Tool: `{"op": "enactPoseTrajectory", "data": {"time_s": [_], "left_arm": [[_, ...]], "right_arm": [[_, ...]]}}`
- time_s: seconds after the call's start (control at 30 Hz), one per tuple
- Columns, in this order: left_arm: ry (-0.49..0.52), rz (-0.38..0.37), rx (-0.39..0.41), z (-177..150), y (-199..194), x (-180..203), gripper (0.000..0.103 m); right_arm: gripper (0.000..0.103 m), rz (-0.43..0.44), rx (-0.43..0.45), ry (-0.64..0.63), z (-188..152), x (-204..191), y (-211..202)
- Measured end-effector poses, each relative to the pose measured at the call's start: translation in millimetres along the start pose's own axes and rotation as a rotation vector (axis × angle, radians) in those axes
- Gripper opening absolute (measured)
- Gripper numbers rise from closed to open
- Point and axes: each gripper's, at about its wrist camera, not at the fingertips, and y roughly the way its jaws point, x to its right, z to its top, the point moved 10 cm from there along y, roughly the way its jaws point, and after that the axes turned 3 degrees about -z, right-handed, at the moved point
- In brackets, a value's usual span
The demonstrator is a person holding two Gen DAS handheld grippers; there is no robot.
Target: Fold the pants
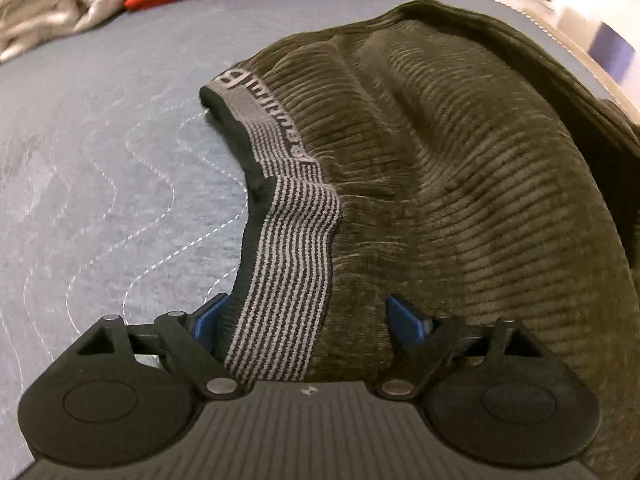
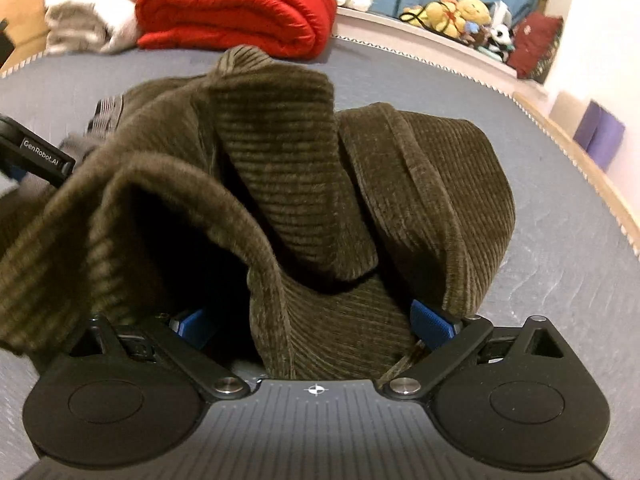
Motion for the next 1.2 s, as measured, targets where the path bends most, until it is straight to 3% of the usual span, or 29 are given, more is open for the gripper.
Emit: {"op": "enactPoseTrajectory", "data": {"time_s": [0.03,0.1,0.17,0.3,0.37,0.47,0.6,0.8,0.9,1.03,1.13,1.2], "left_arm": [[0.005,0.0,0.002,0,-2,-1,0.079],[0.012,0.007,0.013,1,-11,-4,0.047],[0.016,-0.016,0.028,2,-23,-7,0.036],[0.032,-0.041,0.083,1,-50,-10,0.026],[0.014,-0.052,0.114,3,-66,-16,0.024],[-0.038,-0.027,0.171,7,-95,-41,0.018],[-0.141,-0.035,0.22,3,-135,-86,0.018],[-0.216,0.004,0.218,-23,-173,-131,0.018],[-0.269,0.024,0.204,-31,-178,-146,0.018],[-0.222,0.092,0.138,-43,-166,-145,0.02],[-0.242,0.153,0.09,-56,-157,-149,0.042],[-0.273,0.19,0.108,-52,-162,-152,0.056]], "right_arm": [[0.097,-0.006,0.004,-0.02,-1,-2,1],[0.087,-0.006,0.004,-0.054,-3,-8,2],[0.075,0.0,0.004,-0.073,-4,-13,2],[0.031,0.031,0.014,-0.078,-3,-21,1],[0.023,0.045,0.044,-0.082,2,-26,-5],[0.019,0.054,0.101,-0.094,11,-32,-17],[0.013,0.104,0.152,-0.105,18,-43,-32],[0.012,0.183,0.151,-0.121,13,-60,-44],[0.011,0.231,0.152,-0.122,10,-66,-52],[0.011,0.267,0.148,-0.178,5,-79,-56],[0.011,0.257,0.101,-0.23,-3,-82,-47],[0.011,0.242,0.091,-0.218,-2,-81,-43]]}}
